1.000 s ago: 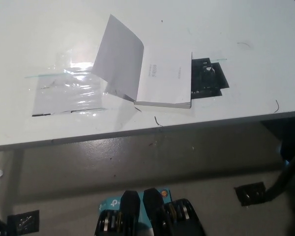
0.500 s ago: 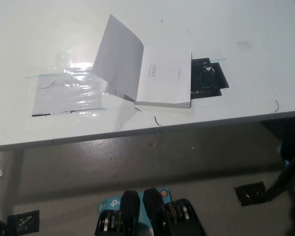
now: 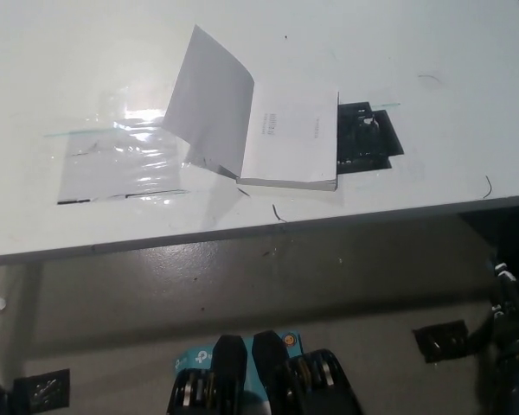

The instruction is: The robot uses its right hand to slide under the cover of the book kept in the middle of the desk and open it

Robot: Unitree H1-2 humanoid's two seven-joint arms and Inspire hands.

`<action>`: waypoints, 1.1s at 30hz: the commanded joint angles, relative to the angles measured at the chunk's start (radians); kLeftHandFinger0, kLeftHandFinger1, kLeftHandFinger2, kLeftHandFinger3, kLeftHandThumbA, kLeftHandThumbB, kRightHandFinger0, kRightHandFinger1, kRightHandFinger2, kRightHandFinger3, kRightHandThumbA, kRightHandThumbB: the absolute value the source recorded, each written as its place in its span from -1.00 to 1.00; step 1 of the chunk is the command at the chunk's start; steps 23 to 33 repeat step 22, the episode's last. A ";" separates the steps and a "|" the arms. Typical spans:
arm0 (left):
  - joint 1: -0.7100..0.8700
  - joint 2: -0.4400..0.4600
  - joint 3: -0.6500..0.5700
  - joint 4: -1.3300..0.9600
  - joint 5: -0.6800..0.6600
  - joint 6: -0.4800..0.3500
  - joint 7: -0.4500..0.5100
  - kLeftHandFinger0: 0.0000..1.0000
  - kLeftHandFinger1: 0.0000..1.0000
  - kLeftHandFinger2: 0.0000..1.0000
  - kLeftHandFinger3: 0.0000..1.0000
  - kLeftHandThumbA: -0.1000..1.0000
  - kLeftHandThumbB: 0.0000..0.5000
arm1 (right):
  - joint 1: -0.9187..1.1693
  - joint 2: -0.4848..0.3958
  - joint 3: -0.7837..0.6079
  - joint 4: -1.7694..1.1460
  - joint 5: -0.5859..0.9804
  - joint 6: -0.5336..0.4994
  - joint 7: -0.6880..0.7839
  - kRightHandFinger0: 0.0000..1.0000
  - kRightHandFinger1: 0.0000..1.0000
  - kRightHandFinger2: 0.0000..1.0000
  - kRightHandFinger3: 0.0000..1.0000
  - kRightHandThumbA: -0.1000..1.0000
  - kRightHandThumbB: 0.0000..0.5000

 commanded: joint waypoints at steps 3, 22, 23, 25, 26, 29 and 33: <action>-0.050 0.019 -0.006 -0.023 -0.020 -0.017 -0.041 1.00 1.00 1.00 1.00 1.00 -0.82 | -0.039 0.013 0.018 0.054 0.047 -0.052 -0.021 0.91 0.96 1.00 1.00 1.00 -0.45; -0.104 0.017 -0.056 -0.079 -0.069 0.042 -0.138 1.00 1.00 1.00 1.00 0.84 -0.69 | -0.029 0.063 0.078 0.047 0.079 -0.088 -0.009 1.00 1.00 1.00 1.00 0.91 -0.96; -0.104 0.017 -0.056 -0.079 -0.069 0.042 -0.138 1.00 1.00 1.00 1.00 0.84 -0.69 | -0.029 0.063 0.078 0.047 0.079 -0.088 -0.009 1.00 1.00 1.00 1.00 0.91 -0.96; -0.104 0.017 -0.056 -0.079 -0.069 0.042 -0.138 1.00 1.00 1.00 1.00 0.84 -0.69 | -0.029 0.063 0.078 0.047 0.079 -0.088 -0.009 1.00 1.00 1.00 1.00 0.91 -0.96; -0.104 0.017 -0.056 -0.079 -0.069 0.042 -0.138 1.00 1.00 1.00 1.00 0.84 -0.69 | -0.029 0.063 0.078 0.047 0.079 -0.088 -0.009 1.00 1.00 1.00 1.00 0.91 -0.96; -0.104 0.017 -0.056 -0.079 -0.069 0.042 -0.138 1.00 1.00 1.00 1.00 0.84 -0.69 | -0.029 0.063 0.078 0.047 0.079 -0.088 -0.009 1.00 1.00 1.00 1.00 0.91 -0.96; -0.104 0.017 -0.056 -0.079 -0.069 0.042 -0.138 1.00 1.00 1.00 1.00 0.84 -0.69 | -0.029 0.063 0.078 0.047 0.079 -0.088 -0.009 1.00 1.00 1.00 1.00 0.91 -0.96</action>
